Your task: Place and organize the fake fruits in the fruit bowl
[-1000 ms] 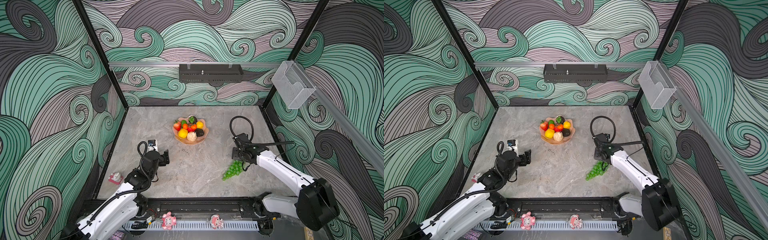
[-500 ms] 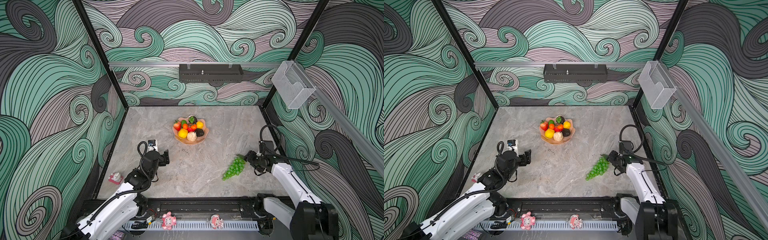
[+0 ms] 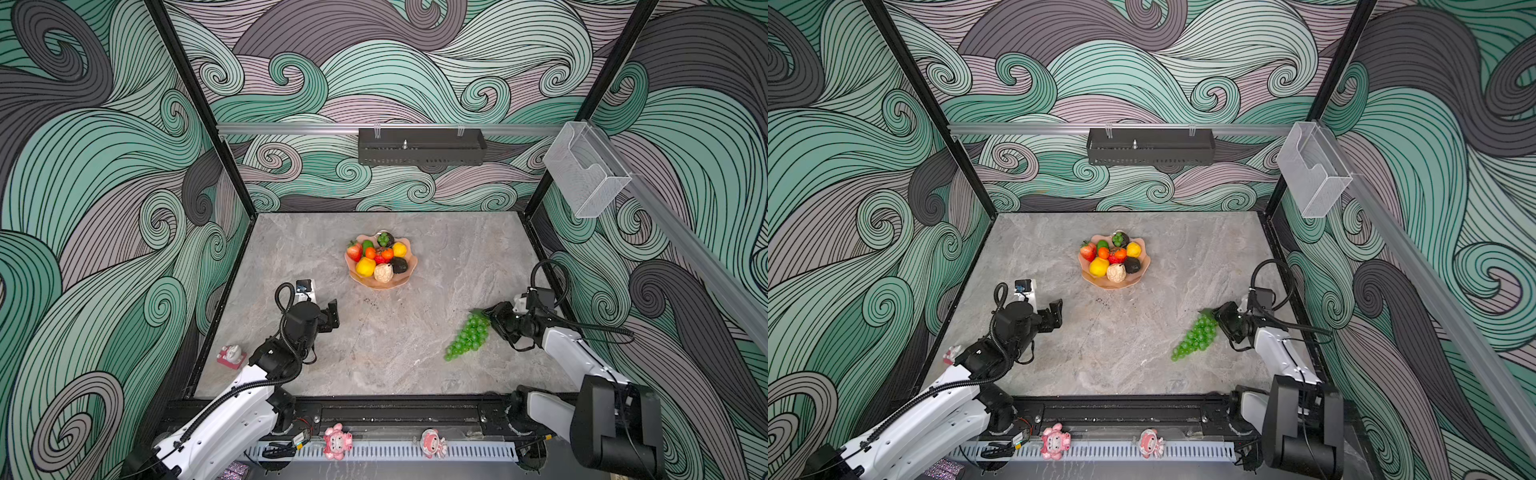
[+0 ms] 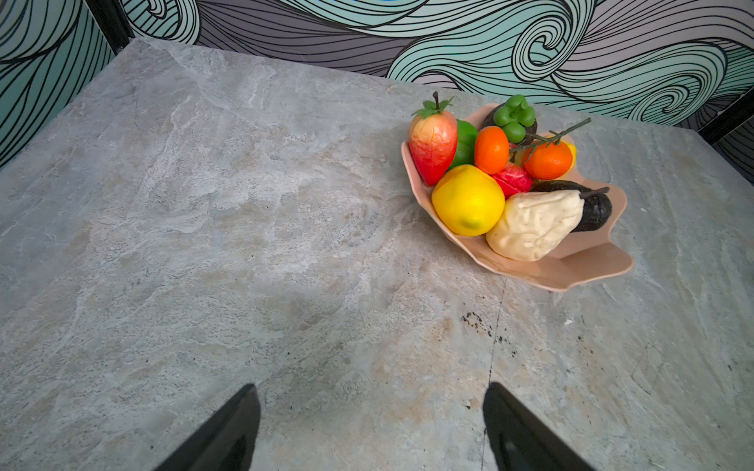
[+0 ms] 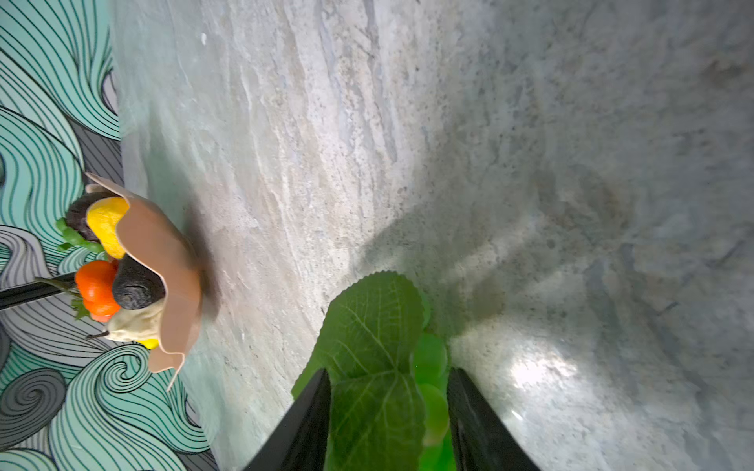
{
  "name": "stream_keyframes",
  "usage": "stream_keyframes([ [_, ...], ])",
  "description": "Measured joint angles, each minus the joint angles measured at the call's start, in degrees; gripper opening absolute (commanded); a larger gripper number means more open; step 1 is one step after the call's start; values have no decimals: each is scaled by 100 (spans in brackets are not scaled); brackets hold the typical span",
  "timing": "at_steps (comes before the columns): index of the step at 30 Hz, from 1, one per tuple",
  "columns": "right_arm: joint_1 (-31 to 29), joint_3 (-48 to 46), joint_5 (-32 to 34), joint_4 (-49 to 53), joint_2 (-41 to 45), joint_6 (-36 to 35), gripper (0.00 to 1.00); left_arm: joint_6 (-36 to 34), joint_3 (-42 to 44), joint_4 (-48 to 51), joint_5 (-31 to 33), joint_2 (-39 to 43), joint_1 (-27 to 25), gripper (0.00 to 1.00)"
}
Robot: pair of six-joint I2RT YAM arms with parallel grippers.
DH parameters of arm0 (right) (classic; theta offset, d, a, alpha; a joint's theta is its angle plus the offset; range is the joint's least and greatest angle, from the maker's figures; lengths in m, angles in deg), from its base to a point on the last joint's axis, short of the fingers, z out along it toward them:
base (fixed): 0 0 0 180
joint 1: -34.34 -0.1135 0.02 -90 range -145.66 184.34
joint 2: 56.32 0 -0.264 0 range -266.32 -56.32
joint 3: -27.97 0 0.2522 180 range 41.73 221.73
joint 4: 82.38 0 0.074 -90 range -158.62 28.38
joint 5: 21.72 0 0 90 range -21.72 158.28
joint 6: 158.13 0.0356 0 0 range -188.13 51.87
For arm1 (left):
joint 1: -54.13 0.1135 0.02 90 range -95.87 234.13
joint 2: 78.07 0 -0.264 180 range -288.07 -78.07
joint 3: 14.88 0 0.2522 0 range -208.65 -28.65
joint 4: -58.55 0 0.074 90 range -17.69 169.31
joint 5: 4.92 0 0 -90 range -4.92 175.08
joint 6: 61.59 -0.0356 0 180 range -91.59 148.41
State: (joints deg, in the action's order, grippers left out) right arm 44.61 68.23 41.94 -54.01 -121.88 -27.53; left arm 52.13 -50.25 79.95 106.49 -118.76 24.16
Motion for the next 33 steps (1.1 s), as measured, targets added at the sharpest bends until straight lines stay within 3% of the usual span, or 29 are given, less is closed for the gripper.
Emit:
stream_keyframes([
  [6,0,2,-79,-79,118,-11,37,0,0,-20,-4,-37,0,88],
  [17,-48,17,-50,199,374,-109,50,-7,0,-90,-22,-87,0,88],
  [30,-271,26,-46,481,577,105,49,-13,0,-103,-20,-118,0,87],
  [33,-282,26,-11,487,577,157,44,-13,0,-103,-22,-116,0,87],
])
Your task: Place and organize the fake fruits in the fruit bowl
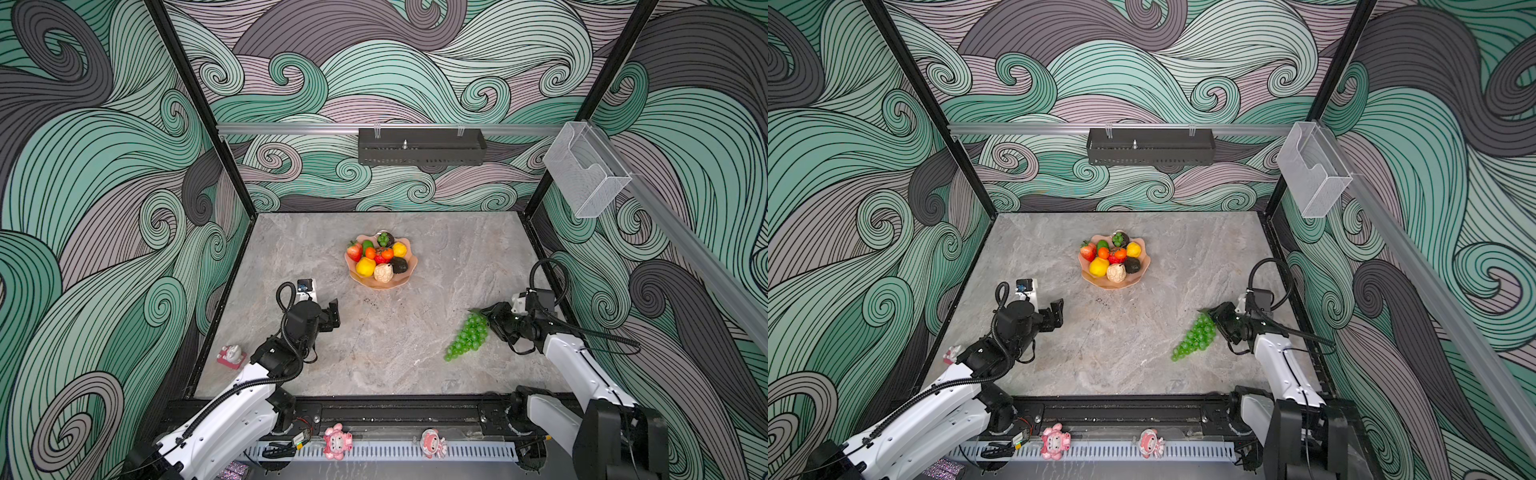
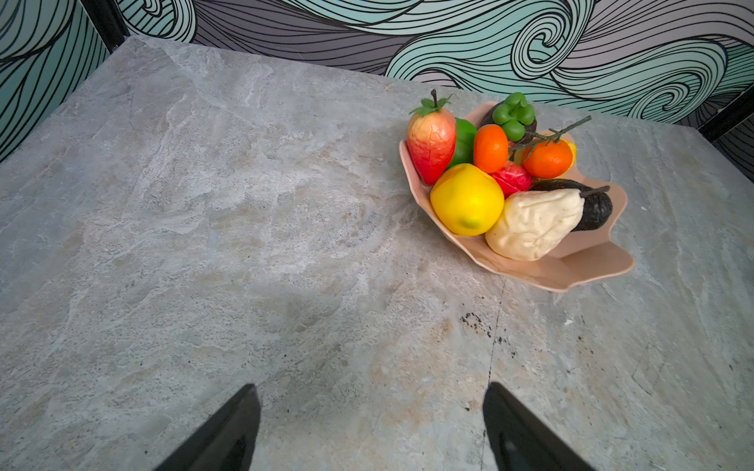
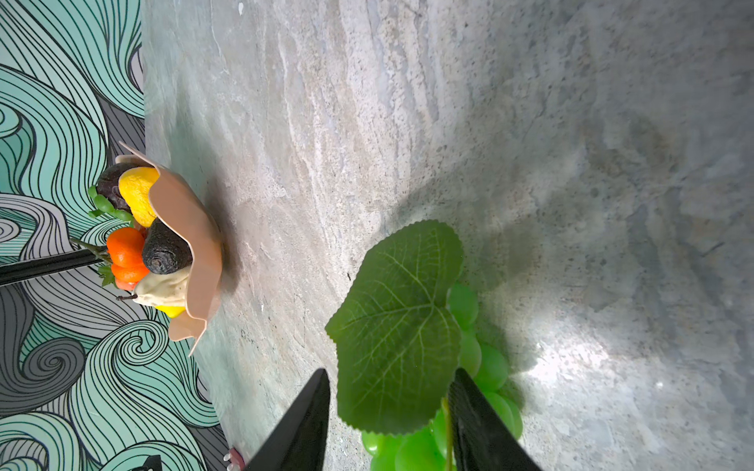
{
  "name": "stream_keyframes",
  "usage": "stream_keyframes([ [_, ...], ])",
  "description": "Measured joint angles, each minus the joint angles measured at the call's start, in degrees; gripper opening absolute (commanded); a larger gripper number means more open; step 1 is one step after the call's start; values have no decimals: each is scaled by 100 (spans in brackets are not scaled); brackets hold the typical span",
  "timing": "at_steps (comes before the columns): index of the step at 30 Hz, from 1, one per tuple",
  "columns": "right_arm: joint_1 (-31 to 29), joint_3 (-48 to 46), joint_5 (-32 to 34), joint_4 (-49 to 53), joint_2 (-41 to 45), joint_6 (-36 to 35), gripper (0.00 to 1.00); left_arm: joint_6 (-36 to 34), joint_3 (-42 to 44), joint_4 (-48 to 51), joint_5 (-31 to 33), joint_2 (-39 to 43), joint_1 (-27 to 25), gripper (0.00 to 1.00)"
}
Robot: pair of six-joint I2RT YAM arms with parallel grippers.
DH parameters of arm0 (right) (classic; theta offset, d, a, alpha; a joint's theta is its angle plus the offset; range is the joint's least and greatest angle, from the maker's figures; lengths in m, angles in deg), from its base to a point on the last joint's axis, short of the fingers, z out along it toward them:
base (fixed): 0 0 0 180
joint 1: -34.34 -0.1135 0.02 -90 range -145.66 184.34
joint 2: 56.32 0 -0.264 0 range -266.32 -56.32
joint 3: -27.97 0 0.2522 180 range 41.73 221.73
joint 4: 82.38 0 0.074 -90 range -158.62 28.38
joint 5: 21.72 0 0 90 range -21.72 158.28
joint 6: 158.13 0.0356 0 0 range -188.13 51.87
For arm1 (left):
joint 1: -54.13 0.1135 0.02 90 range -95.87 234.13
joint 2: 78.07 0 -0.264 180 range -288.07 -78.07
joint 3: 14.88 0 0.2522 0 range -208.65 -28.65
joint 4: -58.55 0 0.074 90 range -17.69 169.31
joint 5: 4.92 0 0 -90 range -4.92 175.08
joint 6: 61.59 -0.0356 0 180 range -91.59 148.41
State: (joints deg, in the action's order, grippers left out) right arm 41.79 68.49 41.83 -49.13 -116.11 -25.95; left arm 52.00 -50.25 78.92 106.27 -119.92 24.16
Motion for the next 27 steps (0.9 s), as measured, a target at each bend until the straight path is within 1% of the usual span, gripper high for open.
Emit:
stream_keyframes([
  [6,-11,11,87,-44,-136,35,36,0,0,0,0,7,0,87],
  [13,-11,48,98,-203,-372,28,22,-2,0,0,2,7,0,87],
  [18,-11,50,155,-212,-297,9,17,-2,0,0,2,7,0,87],
  [22,-15,55,238,-195,-173,-31,9,-2,0,2,2,7,0,87],
  [27,-44,63,299,-151,-138,-114,2,-2,0,2,0,9,0,88],
])
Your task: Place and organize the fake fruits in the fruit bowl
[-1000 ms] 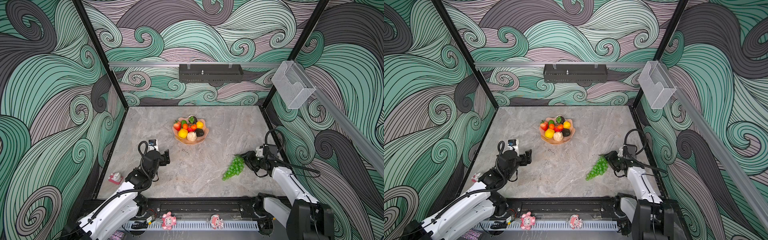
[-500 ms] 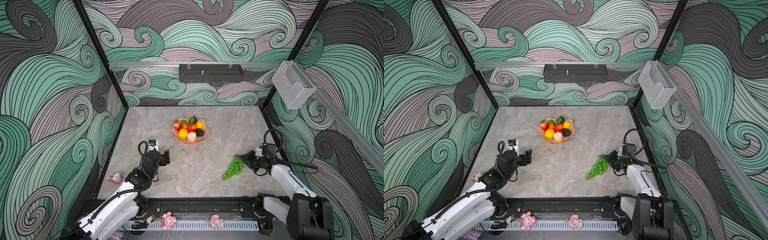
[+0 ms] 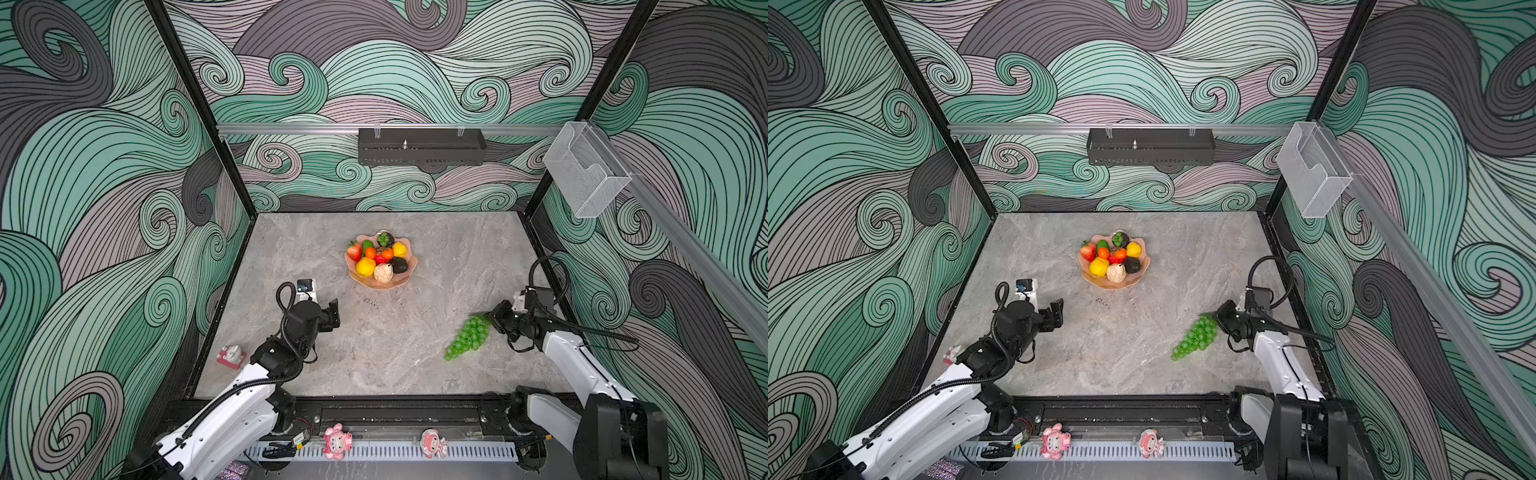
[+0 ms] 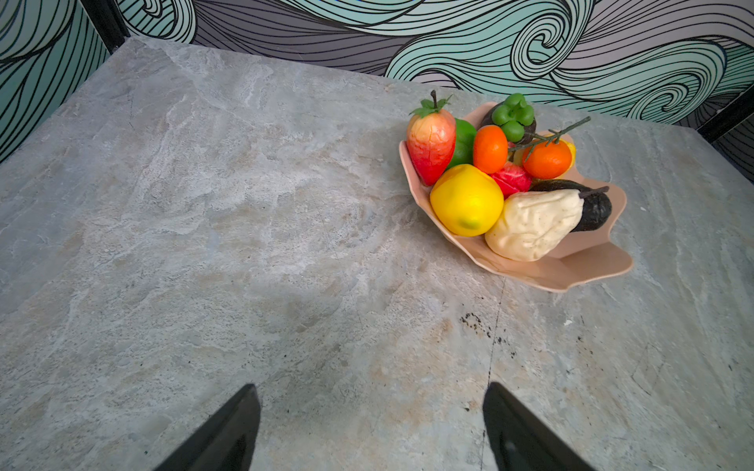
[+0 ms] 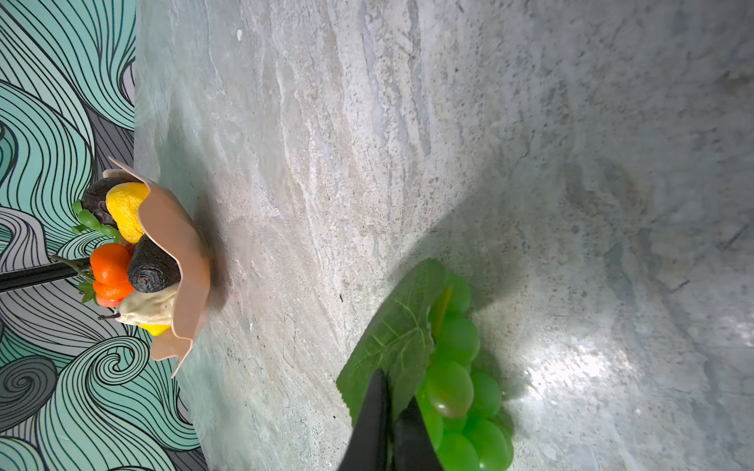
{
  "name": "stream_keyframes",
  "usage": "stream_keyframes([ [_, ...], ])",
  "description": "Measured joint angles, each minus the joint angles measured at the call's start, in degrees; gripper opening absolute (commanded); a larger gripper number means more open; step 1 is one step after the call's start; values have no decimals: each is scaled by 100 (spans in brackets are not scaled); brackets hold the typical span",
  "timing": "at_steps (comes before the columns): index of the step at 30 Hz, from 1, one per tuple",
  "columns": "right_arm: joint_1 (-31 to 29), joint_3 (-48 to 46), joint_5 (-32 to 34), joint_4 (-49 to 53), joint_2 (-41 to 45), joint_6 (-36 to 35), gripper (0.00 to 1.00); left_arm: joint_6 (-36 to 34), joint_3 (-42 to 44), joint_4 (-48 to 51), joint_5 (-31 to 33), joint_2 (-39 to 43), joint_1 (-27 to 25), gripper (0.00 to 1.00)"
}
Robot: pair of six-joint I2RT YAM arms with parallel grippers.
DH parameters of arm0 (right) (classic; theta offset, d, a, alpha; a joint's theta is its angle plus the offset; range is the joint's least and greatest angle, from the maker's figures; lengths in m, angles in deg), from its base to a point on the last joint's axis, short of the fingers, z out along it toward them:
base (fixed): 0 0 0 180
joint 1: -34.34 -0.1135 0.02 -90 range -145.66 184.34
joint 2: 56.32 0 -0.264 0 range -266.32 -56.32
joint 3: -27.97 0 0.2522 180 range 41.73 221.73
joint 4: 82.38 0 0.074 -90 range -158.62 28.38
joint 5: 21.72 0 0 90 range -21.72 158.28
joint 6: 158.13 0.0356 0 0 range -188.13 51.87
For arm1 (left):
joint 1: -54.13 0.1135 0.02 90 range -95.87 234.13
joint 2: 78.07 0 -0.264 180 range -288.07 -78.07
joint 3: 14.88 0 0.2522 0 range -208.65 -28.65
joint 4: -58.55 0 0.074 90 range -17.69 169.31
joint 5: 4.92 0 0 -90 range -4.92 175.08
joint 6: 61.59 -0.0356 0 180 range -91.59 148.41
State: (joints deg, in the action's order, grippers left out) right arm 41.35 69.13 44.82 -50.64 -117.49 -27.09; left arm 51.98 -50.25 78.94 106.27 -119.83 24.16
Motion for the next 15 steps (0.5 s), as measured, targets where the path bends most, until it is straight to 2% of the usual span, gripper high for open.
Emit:
stream_keyframes([
  [9,-411,282,166,245,400,-90,0,-2,0,-2,2,2,0,87],
  [15,-920,669,354,457,662,-249,1,-4,0,2,0,50,0,88],
])
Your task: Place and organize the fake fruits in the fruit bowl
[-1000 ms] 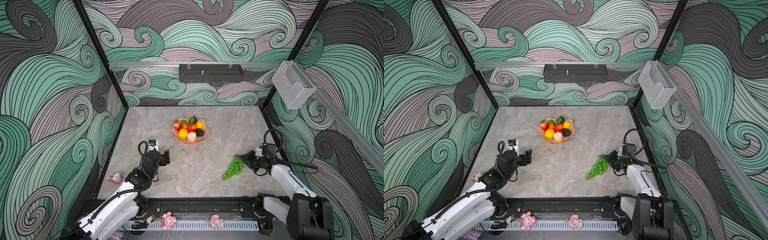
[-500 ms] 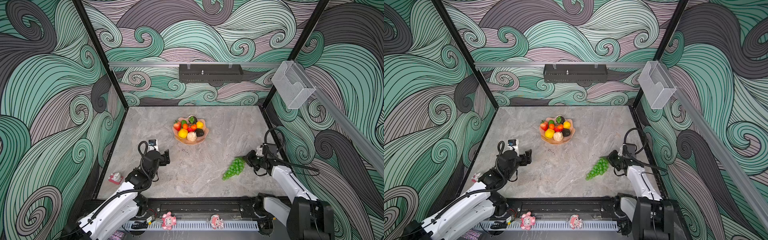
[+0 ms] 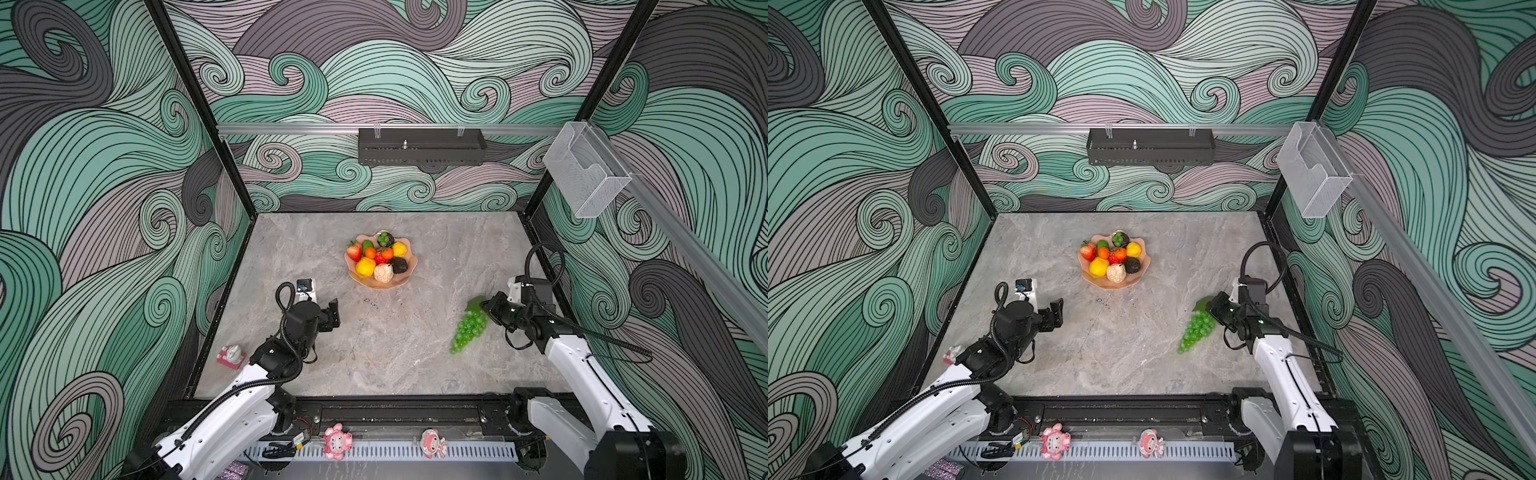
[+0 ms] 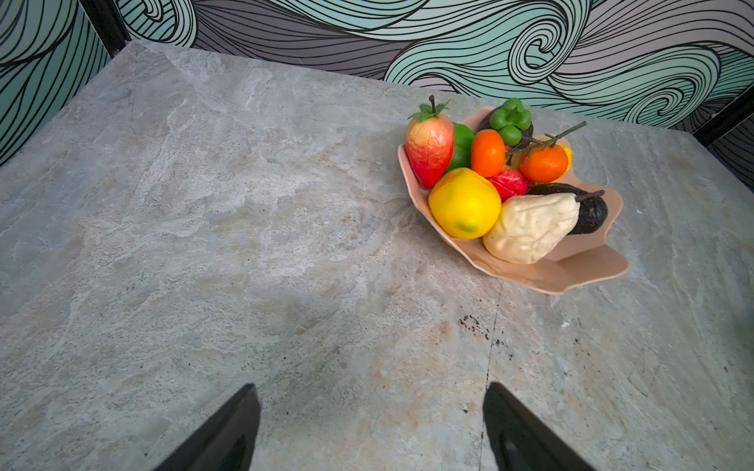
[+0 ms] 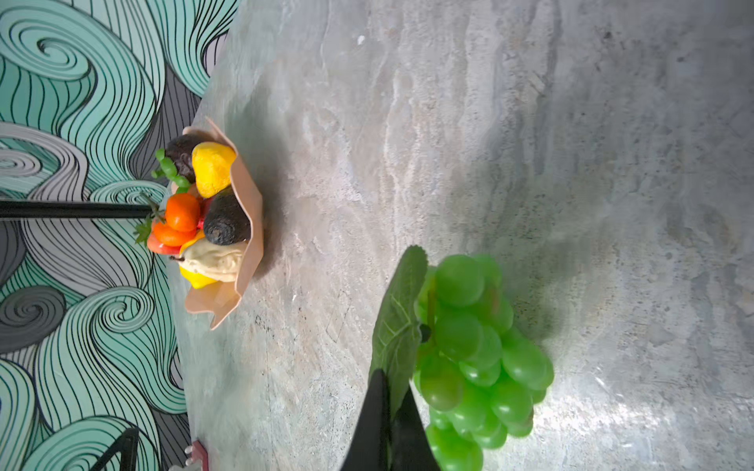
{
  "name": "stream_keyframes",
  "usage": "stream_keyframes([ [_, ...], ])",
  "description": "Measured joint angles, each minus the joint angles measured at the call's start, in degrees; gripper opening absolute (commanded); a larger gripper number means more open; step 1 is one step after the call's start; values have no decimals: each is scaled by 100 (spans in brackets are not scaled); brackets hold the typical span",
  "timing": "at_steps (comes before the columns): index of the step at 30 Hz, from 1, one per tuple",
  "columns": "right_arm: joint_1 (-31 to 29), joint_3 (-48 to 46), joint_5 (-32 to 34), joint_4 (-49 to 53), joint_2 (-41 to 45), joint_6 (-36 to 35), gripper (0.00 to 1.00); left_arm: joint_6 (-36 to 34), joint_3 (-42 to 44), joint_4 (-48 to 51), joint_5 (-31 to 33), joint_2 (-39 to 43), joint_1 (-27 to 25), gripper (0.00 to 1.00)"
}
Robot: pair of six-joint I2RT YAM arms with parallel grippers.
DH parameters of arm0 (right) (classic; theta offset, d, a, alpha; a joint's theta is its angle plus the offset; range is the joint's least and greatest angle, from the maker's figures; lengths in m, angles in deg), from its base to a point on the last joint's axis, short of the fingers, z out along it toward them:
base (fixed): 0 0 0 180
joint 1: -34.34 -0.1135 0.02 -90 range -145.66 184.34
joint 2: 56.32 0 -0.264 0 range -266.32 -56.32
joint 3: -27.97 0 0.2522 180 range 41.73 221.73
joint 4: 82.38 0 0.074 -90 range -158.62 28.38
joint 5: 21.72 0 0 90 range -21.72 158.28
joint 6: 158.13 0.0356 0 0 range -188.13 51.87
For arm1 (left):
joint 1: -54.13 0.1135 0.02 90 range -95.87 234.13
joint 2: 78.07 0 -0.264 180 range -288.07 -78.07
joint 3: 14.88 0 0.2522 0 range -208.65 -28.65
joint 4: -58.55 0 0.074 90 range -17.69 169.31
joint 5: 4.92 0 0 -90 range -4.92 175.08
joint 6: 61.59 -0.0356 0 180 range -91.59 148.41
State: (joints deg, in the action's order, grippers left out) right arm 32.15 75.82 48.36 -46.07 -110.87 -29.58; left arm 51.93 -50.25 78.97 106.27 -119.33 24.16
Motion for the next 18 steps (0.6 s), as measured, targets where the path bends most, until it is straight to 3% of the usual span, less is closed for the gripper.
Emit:
stream_keyframes([
  [18,-2634,2138,863,426,-835,-472,0,0,4,13,83,289,0,89],
])
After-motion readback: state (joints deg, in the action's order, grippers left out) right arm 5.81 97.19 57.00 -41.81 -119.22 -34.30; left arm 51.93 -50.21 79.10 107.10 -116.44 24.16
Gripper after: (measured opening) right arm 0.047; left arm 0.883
